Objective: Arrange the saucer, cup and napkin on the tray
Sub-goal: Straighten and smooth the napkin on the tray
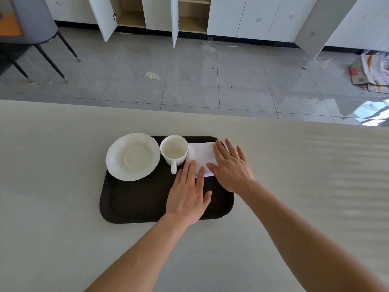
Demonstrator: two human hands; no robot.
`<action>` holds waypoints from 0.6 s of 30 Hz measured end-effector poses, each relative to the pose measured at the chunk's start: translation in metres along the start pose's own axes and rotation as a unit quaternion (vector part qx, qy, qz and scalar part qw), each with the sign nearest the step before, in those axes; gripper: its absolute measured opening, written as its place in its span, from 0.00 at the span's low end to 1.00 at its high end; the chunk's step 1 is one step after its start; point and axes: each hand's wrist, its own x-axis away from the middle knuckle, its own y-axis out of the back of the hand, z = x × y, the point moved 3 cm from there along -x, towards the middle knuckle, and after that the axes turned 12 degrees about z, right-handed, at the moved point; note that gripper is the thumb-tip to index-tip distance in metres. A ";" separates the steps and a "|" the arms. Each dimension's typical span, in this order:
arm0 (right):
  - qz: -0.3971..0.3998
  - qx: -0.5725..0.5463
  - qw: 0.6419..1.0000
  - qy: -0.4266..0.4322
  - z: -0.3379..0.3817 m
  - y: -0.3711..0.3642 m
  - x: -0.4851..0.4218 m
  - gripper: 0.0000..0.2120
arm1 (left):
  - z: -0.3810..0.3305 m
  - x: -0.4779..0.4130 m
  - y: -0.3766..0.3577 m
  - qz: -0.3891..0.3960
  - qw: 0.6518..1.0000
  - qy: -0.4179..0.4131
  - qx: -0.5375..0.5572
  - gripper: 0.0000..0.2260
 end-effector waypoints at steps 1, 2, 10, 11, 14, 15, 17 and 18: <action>0.016 0.006 1.000 -0.004 0.000 -0.001 -0.002 0.33 | 0.000 0.000 -0.001 0.004 1.000 -0.001 0.001 0.33; 0.027 0.009 1.000 -0.007 0.000 -0.003 -0.003 0.32 | 0.000 -0.001 -0.002 0.011 1.000 -0.002 0.002 0.33; -0.018 0.035 0.996 0.076 0.020 0.003 -0.012 0.28 | 0.002 -0.002 -0.006 0.032 0.999 -0.003 0.006 0.35; -0.010 0.038 0.995 0.089 0.024 0.002 -0.014 0.27 | 0.003 -0.002 -0.006 0.032 0.999 -0.006 0.004 0.34; 0.011 0.030 0.995 0.097 0.027 0.001 -0.023 0.27 | 0.006 -0.003 -0.007 0.039 0.999 -0.012 0.001 0.34; 0.015 0.029 0.995 0.097 0.027 0.002 -0.025 0.27 | 0.007 -0.003 -0.008 0.046 0.999 -0.013 0.001 0.34; 0.015 0.026 0.995 0.097 0.026 0.004 -0.022 0.27 | 0.008 -0.003 -0.009 0.056 0.998 -0.015 -0.001 0.34; 0.007 0.016 0.995 0.095 0.025 0.004 -0.019 0.27 | 0.008 -0.003 -0.009 0.058 0.998 -0.014 -0.002 0.35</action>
